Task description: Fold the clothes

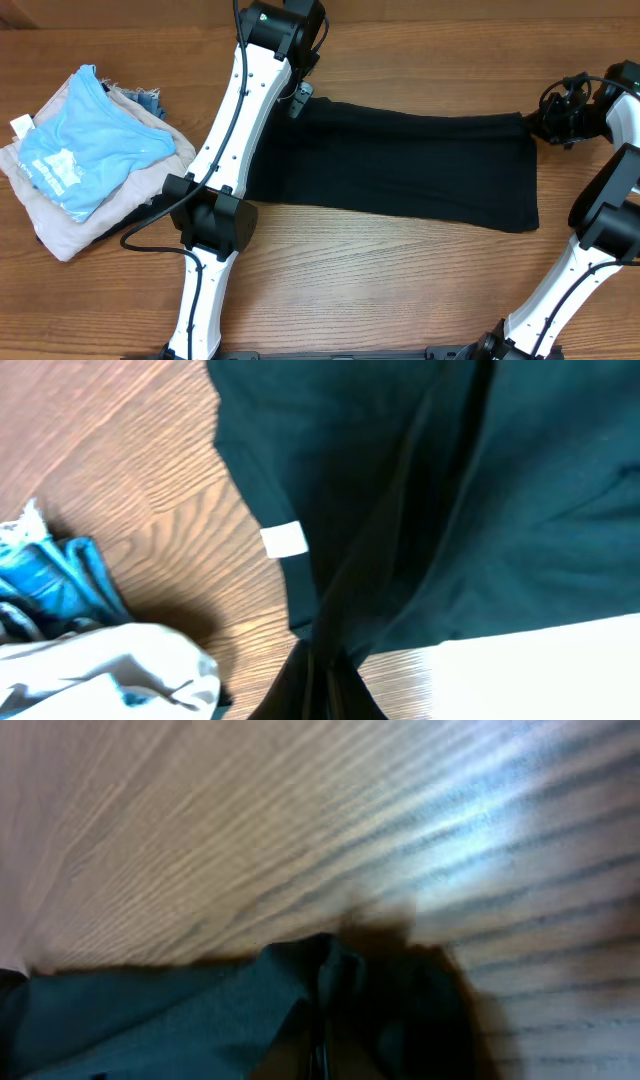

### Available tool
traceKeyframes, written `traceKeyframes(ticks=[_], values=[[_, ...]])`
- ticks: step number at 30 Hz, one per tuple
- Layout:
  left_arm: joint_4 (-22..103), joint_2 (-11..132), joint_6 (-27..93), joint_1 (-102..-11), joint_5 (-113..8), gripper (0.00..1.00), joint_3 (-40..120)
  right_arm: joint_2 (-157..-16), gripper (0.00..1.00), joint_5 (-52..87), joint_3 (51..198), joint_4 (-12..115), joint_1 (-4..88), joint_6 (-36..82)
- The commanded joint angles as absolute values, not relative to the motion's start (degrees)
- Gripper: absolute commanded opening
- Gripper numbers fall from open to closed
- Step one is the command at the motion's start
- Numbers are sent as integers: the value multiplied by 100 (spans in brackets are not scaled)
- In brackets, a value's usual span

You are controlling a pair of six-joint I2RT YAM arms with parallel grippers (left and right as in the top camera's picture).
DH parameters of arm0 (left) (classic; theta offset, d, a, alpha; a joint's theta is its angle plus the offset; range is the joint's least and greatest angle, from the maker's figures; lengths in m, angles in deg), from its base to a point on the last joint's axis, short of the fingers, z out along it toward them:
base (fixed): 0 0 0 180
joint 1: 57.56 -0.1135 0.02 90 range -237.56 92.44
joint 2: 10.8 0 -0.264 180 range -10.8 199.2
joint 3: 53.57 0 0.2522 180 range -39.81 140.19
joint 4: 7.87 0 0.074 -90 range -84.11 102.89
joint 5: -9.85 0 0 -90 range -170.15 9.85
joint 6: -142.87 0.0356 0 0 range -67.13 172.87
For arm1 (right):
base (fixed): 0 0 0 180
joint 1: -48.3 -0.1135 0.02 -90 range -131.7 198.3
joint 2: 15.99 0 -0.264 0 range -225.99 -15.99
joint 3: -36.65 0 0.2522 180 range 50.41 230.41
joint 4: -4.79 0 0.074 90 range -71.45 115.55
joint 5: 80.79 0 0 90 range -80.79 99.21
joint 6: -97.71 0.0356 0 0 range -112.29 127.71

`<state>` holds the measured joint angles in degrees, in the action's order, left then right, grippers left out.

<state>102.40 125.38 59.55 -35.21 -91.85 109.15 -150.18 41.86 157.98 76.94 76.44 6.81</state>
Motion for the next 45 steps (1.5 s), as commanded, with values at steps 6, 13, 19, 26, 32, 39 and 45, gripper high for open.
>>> traceKeyframes(ticks=[6, 13, 19, 26, 32, 39, 45], values=[[10271, 12322, 5841, -3578, -8549, 4, 11033, -14723, 4, 3862, 15829, 7943, 7703, 617], [10273, 12322, 5841, -3576, -7734, 4, 10434, -14723, 4, 3858, 15829, 8201, 7703, 574], [10273, 12210, 5743, -3595, -8278, 33, 10168, -14690, 33, 3904, 15831, 8289, 7723, 578], [10074, 11710, 5721, -3919, -8324, 77, 10168, -14445, 48, 4275, 16305, 8431, 8035, 639], [9125, 12385, 6482, -3823, -6387, 70, 10163, -14423, 54, 4406, 16336, 8772, 8048, 644], [8505, 13535, 6715, -3499, -6357, 68, 10163, -14423, 57, 4404, 16336, 9069, 8016, 644], [8387, 13793, 6866, -3462, -6348, 31, 10166, -14423, 56, 4402, 16336, 9196, 8016, 639]])
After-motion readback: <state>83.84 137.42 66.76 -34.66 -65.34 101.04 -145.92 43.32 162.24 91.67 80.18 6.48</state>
